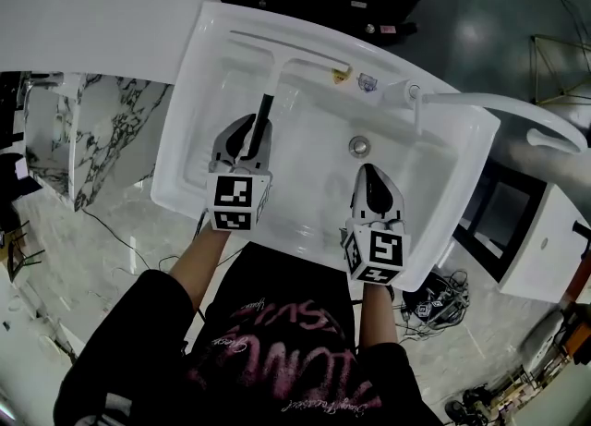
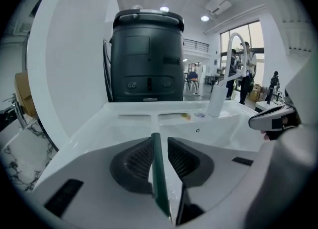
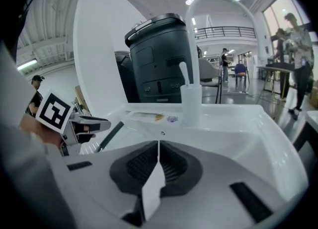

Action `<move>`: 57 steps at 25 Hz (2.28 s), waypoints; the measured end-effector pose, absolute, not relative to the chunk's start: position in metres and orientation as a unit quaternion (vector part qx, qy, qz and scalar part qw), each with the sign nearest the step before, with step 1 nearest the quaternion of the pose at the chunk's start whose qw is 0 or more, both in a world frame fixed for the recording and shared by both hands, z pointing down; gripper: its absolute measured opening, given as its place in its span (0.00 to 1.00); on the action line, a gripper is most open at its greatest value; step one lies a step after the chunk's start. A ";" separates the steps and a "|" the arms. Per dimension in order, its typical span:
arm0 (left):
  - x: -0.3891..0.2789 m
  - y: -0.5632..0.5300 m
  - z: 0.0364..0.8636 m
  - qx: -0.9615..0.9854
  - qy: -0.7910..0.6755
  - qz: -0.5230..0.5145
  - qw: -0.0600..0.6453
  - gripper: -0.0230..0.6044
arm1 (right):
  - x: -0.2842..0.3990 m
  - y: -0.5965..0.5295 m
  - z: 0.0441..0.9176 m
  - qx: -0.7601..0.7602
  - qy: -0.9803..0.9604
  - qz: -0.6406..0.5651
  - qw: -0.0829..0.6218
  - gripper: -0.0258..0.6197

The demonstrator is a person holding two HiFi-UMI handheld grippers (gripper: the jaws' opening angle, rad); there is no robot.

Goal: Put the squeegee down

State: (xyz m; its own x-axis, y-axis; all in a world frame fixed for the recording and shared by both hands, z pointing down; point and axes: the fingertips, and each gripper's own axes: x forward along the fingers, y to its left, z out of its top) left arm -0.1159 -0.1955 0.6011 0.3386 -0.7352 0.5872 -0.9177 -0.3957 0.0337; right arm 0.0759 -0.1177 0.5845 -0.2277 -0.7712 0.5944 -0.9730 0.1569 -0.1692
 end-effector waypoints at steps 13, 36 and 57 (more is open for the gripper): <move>-0.125 -0.180 0.545 0.798 -0.546 0.193 0.167 0.16 | 0.058 -0.114 0.541 0.583 -0.765 0.226 0.156 0.07; -0.120 -0.154 0.442 0.800 -0.581 0.105 0.109 0.06 | 0.056 -0.124 0.439 0.583 -0.797 0.118 0.099 0.07; -0.087 -0.133 0.400 0.807 -0.583 0.065 0.060 0.05 | 0.086 -0.112 0.390 0.595 -0.800 0.051 0.060 0.07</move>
State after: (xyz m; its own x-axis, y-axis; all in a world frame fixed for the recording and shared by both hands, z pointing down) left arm -0.0870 -0.1326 0.4004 0.3114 -0.9339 0.1758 -0.9496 -0.3126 0.0215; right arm 0.0856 -0.1116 0.3902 -0.2850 -0.9458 0.1557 -0.9579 0.2870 -0.0098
